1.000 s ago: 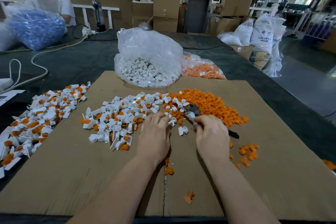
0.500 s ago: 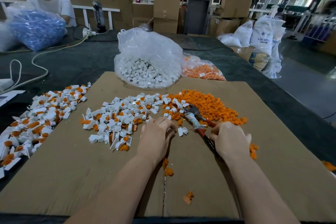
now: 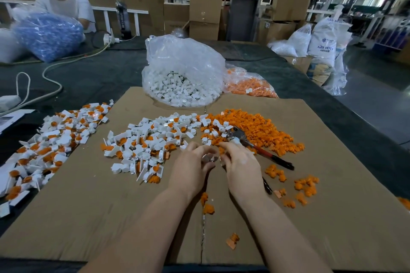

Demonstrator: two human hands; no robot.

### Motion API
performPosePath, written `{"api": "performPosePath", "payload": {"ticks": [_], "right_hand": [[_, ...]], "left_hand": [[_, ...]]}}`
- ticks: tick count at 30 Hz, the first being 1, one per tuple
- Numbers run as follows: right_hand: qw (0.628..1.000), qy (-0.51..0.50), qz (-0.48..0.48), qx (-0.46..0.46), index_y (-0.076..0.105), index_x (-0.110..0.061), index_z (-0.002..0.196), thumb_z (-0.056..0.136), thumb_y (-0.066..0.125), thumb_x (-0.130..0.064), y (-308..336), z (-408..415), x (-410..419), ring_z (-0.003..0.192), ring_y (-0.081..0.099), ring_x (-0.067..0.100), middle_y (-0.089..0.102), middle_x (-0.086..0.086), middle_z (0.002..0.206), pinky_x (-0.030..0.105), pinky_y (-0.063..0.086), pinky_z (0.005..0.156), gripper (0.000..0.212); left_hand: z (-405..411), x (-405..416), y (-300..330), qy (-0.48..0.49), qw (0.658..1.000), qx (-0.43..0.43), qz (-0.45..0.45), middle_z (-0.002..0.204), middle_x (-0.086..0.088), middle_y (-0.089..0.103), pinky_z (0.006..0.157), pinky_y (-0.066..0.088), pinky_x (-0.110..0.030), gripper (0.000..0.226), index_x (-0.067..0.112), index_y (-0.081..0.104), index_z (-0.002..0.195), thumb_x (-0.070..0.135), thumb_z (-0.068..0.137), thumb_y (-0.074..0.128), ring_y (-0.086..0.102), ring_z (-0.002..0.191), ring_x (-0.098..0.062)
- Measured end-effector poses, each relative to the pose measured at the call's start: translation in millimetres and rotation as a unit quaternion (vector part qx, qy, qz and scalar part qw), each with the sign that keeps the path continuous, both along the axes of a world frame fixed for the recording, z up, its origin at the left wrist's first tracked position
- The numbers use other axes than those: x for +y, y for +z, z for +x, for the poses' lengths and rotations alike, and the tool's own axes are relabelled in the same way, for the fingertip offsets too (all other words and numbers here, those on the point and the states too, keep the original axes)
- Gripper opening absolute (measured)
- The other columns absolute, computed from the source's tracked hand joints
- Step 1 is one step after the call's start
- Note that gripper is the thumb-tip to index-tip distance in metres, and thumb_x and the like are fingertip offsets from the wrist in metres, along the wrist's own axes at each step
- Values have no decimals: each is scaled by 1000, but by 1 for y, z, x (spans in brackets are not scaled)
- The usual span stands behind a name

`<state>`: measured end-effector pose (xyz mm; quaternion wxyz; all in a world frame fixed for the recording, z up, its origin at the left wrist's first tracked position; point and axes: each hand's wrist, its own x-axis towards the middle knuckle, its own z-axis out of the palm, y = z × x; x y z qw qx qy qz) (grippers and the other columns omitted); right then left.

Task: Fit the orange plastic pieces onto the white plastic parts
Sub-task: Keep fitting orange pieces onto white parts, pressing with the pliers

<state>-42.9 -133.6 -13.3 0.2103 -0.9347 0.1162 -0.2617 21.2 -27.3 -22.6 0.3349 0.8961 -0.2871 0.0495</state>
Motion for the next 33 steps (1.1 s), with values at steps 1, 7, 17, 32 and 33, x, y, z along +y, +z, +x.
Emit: {"api": "performPosePath", "payload": {"ticks": [1, 7, 17, 32, 33], "right_hand": [[1000, -4, 8, 7, 60, -12, 118, 94, 51, -15, -4, 1, 0, 109, 51, 18, 62, 4, 114, 24, 37, 88, 25], [999, -15, 45, 7, 58, -11, 104, 94, 52, -19, -8, 1, 2, 95, 54, 15, 63, 1, 99, 25, 42, 77, 14], [999, 20, 27, -24, 67, -14, 104, 91, 55, -8, -5, -5, 3, 100, 53, 13, 64, 0, 102, 13, 32, 85, 19], [980, 15, 182, -76, 63, -17, 92, 90, 59, -16, -3, -8, 3, 73, 54, -6, 56, -18, 76, 5, 41, 66, 5], [979, 17, 189, -78, 63, -18, 91, 90, 59, -16, -3, -8, 2, 73, 55, -5, 56, -19, 75, 6, 42, 66, 5]], "left_hand": [[0, 1, 1, 1, 1000, 2, -12, 110, 7, 51, 76, 36, -14, 31, 28, 61, 115, 27, 84, 66, 47, 88, -3], [0, 5, 4, 3, 998, 29, -47, 97, 10, 46, 68, 32, -11, 22, 26, 64, 105, 27, 83, 67, 44, 83, -2], [-2, 4, 4, -28, 998, 26, -58, 102, 7, 50, 70, 25, 8, 32, 19, 58, 125, 13, 95, 49, 40, 90, -1], [1, 7, 2, 27, 987, 107, -120, 81, 14, 61, 70, 48, -25, 10, 34, 54, 85, 27, 90, 58, 59, 79, -6], [1, 7, 2, 27, 987, 110, -119, 81, 12, 63, 72, 50, -30, 7, 33, 54, 86, 28, 91, 55, 60, 80, -8]]}}
